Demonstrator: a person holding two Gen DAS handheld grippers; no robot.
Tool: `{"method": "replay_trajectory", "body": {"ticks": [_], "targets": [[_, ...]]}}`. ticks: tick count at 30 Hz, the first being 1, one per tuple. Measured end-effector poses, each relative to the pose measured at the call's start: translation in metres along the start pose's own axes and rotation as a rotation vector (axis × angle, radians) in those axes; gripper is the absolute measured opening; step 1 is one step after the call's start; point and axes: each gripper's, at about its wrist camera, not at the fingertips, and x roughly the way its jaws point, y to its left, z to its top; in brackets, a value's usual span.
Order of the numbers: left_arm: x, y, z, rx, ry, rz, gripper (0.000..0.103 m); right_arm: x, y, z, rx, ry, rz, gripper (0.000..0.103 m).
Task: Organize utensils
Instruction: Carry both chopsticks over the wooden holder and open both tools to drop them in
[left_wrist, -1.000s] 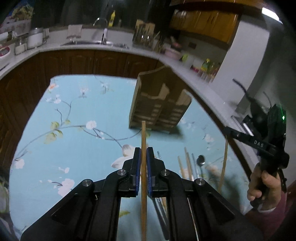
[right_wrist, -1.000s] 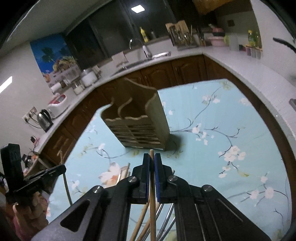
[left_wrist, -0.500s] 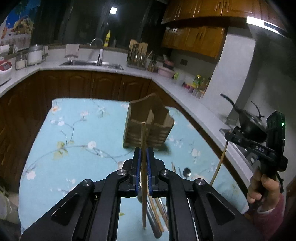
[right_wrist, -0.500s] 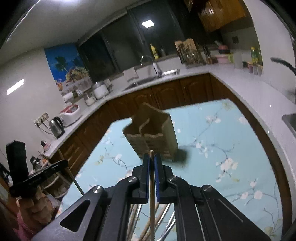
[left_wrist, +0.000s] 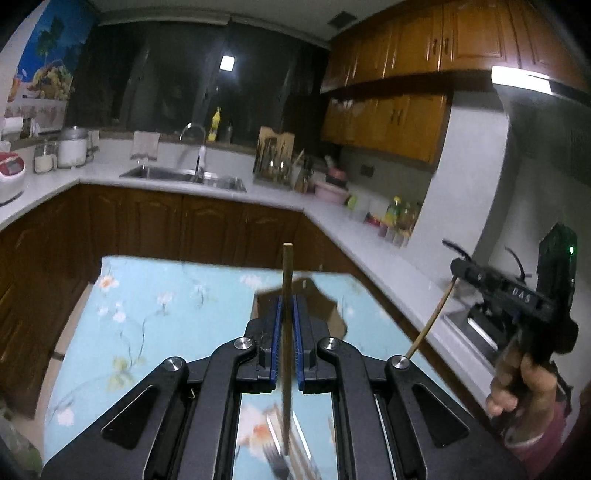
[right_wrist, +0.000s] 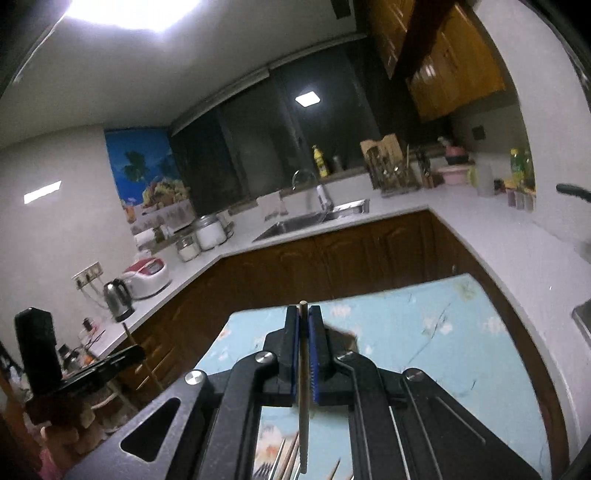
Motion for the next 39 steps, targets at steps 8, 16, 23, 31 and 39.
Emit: {"method": "replay_trajectory", "body": {"ticks": [8,16,23,31,39], "targets": [[0.039,0.009,0.048,-0.026,-0.154,0.011,0.005,0.031,-0.004,0.038,0.012,-0.119,-0.031,0.005],[0.102,0.034,0.067,-0.077,-0.218,0.021,0.005,0.083,-0.022,0.058,0.026,-0.154,-0.099,0.005],[0.152,0.050,0.026,-0.108,-0.169,0.058,0.005,0.130,-0.033,0.012,0.020,-0.128,-0.140,0.005],[0.189,0.052,-0.006,-0.085,-0.070,0.067,0.006,0.144,-0.045,-0.020,0.045,-0.109,-0.153,0.006],[0.195,0.052,-0.008,-0.066,-0.037,0.085,0.007,0.150,-0.055,-0.020,0.066,-0.057,-0.147,0.007]]}}
